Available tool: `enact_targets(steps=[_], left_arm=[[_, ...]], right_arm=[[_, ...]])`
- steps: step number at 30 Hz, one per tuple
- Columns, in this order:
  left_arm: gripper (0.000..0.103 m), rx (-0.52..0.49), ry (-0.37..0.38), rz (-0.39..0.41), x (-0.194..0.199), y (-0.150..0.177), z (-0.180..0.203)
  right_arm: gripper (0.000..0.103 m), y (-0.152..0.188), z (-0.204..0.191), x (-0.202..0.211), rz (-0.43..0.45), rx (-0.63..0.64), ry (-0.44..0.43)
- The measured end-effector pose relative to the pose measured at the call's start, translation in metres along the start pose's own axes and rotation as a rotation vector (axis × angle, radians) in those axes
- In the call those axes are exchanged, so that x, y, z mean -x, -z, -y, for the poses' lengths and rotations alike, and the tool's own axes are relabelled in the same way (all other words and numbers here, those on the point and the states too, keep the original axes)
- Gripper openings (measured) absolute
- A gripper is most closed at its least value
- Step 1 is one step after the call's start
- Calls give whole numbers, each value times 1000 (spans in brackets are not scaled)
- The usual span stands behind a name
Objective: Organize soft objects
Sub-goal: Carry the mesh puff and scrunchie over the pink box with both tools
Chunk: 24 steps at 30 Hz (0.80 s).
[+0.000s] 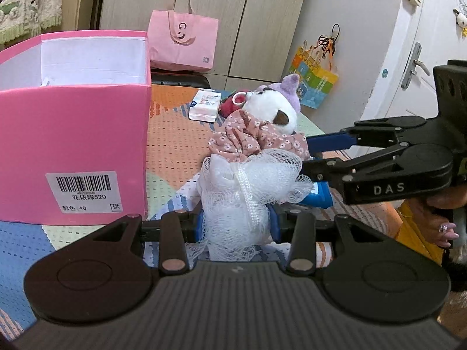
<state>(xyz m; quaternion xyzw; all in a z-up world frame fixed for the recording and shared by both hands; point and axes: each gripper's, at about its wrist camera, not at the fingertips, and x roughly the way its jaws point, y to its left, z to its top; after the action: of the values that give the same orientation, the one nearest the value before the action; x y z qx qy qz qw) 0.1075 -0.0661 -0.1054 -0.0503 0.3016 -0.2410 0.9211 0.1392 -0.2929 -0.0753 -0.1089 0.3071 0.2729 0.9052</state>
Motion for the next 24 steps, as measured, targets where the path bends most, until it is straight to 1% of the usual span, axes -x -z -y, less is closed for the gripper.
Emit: enact_targets(steps=[2, 4, 8, 9, 10, 12, 14, 15, 16, 17, 18, 19, 21, 24], left_arm=[[39, 2, 1, -2, 0, 0, 0], [39, 9, 7, -8, 0, -1, -1], [39, 10, -7, -8, 4, -4, -4], [39, 8, -14, -9, 6, -4, -5], [39, 7, -19, -10, 6, -4, -5], [39, 8, -35, -18, 7, -4, -7], [39, 8, -43, -28, 7, -3, -9], [39, 9, -42, -32, 8, -2, -10], [39, 11, -38, -35, 8, -2, -11], [39, 17, -32, -40, 9, -2, -12], [39, 24, -25, -46, 10, -3, -13], [39, 28, -20, -50, 12, -3, -14], [39, 29, -14, -54, 16, -5, -16], [39, 22, -10, -65, 24, -6, -18]], right_arm=[[65, -2, -2, 0, 1, 28, -4], [73, -5, -4, -1, 1, 51, -13], [78, -10, -11, -8, -14, 138, -28], [86, -10, -13, -10, -18, 157, -34], [88, -11, -17, -13, -21, 181, -42], [89, -10, -23, -20, -34, 220, -44], [88, -10, -26, -27, -49, 227, -45], [84, -9, -27, -30, -49, 222, -43], [74, -8, -28, -31, -46, 216, -47], [66, -7, -28, -31, -45, 212, -48], [48, -7, -29, -31, -46, 209, -46], [33, -6, -29, -29, -43, 202, -36], [23, -8, -26, -23, -35, 154, -18], [21, -9, -30, -10, -21, 124, -4]])
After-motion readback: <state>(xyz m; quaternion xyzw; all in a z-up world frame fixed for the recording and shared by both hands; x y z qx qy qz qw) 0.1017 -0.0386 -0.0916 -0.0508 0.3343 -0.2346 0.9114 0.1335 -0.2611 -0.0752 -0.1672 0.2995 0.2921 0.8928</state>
